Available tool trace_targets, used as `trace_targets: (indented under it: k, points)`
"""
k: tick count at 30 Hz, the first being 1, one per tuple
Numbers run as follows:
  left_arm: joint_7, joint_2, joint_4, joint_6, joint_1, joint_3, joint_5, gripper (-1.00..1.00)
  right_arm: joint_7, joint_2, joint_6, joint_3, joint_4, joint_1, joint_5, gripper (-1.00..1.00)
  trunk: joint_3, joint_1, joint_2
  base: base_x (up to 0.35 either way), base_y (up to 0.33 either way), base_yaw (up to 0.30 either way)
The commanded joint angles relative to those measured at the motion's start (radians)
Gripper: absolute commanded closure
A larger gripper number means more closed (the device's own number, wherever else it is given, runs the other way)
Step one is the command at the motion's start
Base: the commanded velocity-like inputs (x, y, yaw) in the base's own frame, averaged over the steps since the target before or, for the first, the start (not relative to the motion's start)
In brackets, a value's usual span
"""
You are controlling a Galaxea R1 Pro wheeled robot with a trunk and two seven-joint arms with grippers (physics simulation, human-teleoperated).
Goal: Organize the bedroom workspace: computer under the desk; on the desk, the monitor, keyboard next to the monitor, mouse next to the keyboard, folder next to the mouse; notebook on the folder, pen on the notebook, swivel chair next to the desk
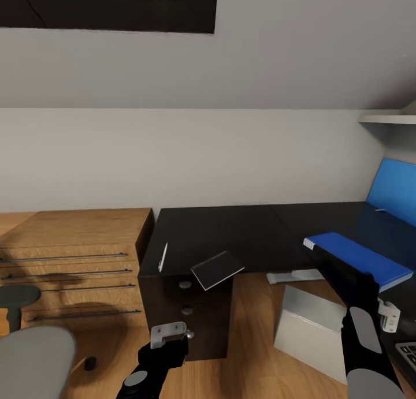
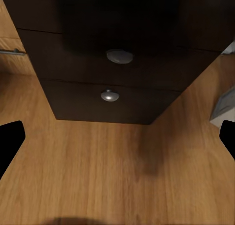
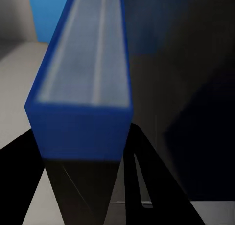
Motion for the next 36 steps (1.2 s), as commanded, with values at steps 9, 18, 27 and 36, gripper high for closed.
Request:
trace_targets:
  k: [9,18,27,36]
  points:
    - [0.008,0.001,-0.001,0.004,-0.001,-0.003,0.006,-1.0,-0.002,-0.002,-0.003,0.002,0.016,-0.001,-0.005,1.0,-0.001,0.0,-0.001,0.157,0.0,0.0]
    - [0.01,0.0,-0.001,0.004,-0.001,-0.003,0.008,-1.0,-0.015,-0.026,-0.004,0.002,0.074,-0.001,-0.004,1.0,-0.001,0.0,-0.001,0.012,0.0,0.0]
    - [0.012,-0.001,-0.001,0.004,-0.001,-0.003,0.009,-1.0,-0.015,-0.022,0.0,0.001,0.072,-0.001,-0.011,1.0,-0.001,0.0,-0.001,0.0,0.0,0.0]
    - [0.012,-0.001,-0.001,0.004,-0.001,-0.003,0.009,-1.0,-0.016,-0.017,-0.003,-0.001,0.073,-0.001,-0.016,1.0,-0.001,0.0,-0.001,0.0,0.0,0.0]
